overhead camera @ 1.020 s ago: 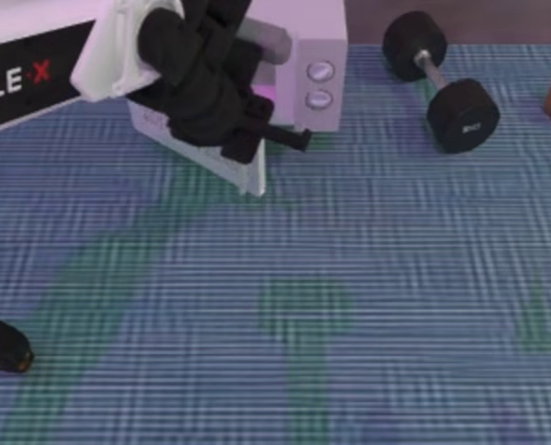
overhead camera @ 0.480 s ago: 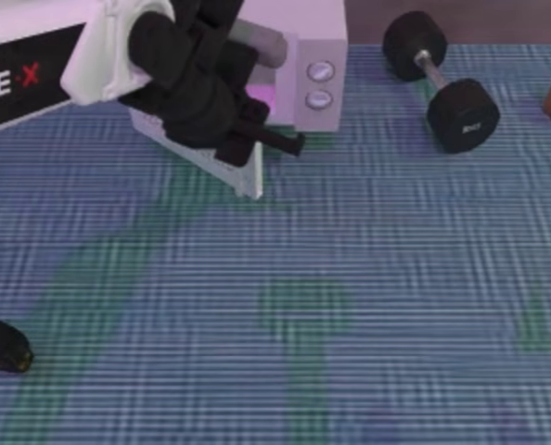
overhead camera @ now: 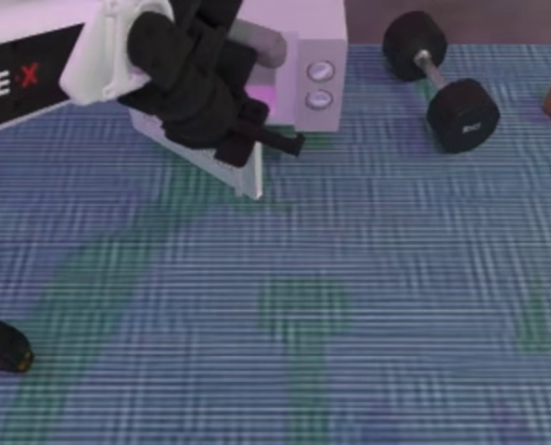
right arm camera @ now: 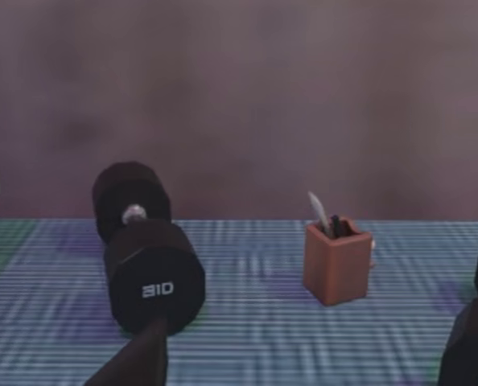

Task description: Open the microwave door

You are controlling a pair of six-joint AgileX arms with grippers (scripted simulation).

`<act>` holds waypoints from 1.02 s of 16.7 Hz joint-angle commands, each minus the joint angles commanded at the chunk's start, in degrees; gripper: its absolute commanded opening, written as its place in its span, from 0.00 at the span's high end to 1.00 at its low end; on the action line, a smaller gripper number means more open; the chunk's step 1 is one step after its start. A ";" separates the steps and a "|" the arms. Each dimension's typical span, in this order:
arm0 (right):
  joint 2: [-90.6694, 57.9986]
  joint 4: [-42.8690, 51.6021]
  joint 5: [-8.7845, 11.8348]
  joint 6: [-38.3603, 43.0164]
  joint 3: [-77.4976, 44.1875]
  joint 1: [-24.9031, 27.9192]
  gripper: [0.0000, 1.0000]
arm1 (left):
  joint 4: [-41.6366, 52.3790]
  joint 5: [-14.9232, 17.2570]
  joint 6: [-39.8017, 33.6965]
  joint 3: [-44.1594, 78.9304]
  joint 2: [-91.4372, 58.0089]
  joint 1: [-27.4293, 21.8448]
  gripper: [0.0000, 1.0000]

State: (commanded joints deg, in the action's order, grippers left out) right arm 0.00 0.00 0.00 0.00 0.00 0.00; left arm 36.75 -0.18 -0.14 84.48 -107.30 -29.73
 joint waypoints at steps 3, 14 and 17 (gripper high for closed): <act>0.00 0.00 0.00 0.00 0.00 0.00 0.00 | 0.00 0.00 0.00 0.00 0.00 0.00 1.00; 0.00 0.00 0.00 0.00 0.00 0.00 0.00 | -0.19 1.34 1.68 -1.19 0.77 0.35 1.00; 0.00 0.00 0.00 0.00 0.00 0.00 0.00 | -0.40 3.46 5.80 -3.62 2.60 1.86 1.00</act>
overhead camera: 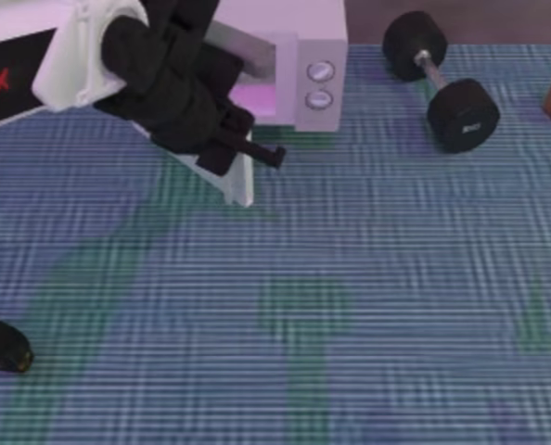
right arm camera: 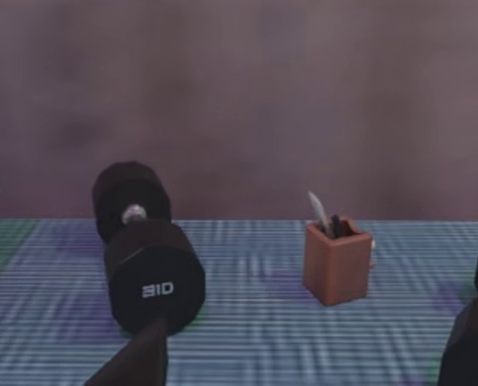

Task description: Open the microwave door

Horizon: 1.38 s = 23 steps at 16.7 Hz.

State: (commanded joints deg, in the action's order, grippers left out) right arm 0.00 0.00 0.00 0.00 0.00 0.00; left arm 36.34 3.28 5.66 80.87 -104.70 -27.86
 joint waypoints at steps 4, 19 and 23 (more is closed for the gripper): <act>0.00 0.00 0.00 0.00 0.00 0.00 0.00 | -0.30 1.40 2.55 -1.35 1.32 0.90 1.00; 0.00 0.00 0.00 0.00 0.00 0.00 0.00 | -0.30 1.40 2.55 -1.35 1.32 0.90 1.00; 0.00 0.00 0.00 0.00 0.00 0.00 0.00 | -0.30 1.40 2.55 -1.35 1.32 0.90 1.00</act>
State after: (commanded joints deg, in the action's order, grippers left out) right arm 0.00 0.00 0.00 0.00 0.00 0.00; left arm 36.04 4.68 8.21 79.52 -103.38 -26.96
